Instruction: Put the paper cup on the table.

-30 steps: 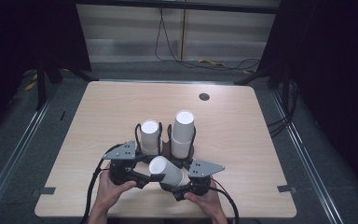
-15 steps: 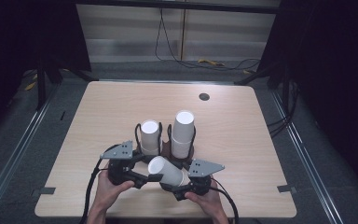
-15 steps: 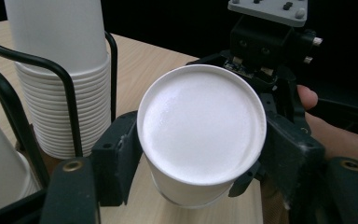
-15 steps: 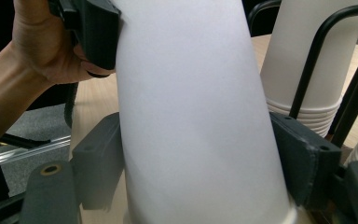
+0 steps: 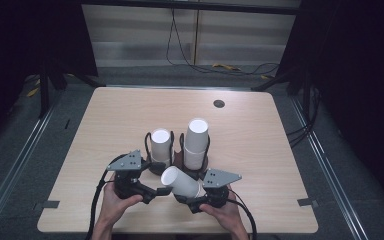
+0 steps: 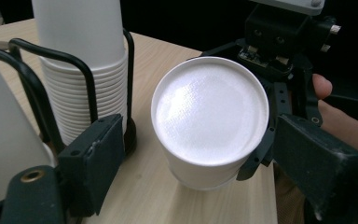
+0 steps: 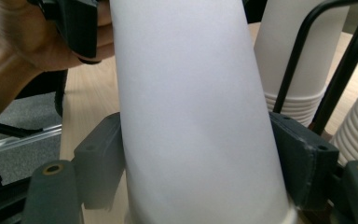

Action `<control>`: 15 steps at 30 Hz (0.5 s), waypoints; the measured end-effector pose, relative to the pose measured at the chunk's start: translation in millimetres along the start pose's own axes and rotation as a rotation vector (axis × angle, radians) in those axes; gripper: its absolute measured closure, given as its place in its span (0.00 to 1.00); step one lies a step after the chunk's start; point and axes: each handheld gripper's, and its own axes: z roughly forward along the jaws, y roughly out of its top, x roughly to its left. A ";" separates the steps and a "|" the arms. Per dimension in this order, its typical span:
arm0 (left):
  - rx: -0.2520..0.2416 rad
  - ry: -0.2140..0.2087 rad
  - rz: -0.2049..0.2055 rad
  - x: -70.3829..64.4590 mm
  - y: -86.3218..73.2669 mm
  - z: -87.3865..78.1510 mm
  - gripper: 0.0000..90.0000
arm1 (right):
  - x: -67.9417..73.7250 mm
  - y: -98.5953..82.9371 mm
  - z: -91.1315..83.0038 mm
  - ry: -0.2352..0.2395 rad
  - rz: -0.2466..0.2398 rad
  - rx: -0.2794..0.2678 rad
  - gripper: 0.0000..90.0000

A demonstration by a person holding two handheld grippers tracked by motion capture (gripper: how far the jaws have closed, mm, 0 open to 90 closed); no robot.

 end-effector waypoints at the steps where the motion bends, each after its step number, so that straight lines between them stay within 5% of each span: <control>1: 0.001 0.006 0.002 0.2 -0.1 -0.8 0.19 | -0.4 -0.2 -0.4 -0.008 -0.002 0.014 0.28; 15: 0.025 0.059 0.020 2.7 -1.6 -8.9 0.21 | -4.4 2.6 -4.1 -0.025 -0.011 0.113 0.29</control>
